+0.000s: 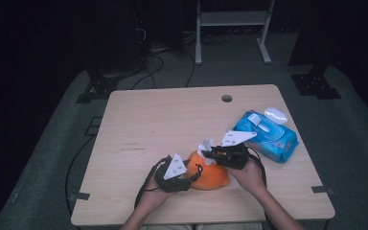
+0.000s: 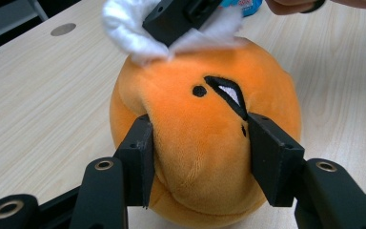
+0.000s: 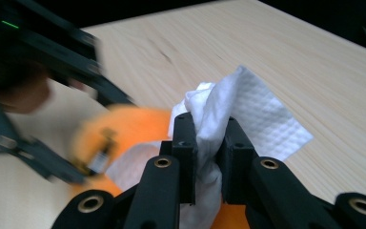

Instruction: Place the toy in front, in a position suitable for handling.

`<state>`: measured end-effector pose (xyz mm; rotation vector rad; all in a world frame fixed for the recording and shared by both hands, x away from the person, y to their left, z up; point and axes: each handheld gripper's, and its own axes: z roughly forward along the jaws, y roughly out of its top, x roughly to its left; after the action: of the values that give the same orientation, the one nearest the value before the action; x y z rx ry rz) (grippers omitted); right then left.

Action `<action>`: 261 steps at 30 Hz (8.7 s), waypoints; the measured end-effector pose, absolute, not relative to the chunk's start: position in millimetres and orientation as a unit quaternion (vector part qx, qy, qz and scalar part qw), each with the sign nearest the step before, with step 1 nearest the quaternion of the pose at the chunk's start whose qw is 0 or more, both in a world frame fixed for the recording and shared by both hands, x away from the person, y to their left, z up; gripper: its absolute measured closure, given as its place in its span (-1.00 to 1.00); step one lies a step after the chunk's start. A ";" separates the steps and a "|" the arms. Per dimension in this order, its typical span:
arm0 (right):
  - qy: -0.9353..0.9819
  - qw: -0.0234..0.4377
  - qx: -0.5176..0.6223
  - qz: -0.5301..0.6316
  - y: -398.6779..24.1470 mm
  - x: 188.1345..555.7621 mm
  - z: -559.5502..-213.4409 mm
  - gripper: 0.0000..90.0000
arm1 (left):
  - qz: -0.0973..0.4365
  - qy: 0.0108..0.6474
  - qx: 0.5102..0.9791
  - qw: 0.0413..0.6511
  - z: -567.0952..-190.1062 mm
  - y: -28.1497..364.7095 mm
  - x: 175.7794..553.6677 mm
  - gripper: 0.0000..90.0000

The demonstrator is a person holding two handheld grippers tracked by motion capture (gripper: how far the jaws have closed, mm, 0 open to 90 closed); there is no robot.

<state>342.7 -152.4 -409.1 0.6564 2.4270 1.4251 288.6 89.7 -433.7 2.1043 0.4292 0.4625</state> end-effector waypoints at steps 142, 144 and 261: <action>0.831 0.130 0.182 0.510 -145.5 296.9 -397.8 0.75 | 0.126 0.259 0.836 0.467 -431.3 91.2 291.1 0.10; 0.823 0.136 0.207 0.511 -158.9 303.9 -400.2 0.75 | 0.122 0.262 0.834 0.470 -432.5 92.7 292.5 0.09; 0.821 0.145 0.187 0.520 -155.4 288.8 -404.2 0.74 | 0.034 0.267 0.809 0.522 -424.1 121.9 305.2 -0.42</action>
<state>288.8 -155.4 -404.2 0.5390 2.3654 1.4981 305.2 121.9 -424.1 1.9387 0.6407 0.0810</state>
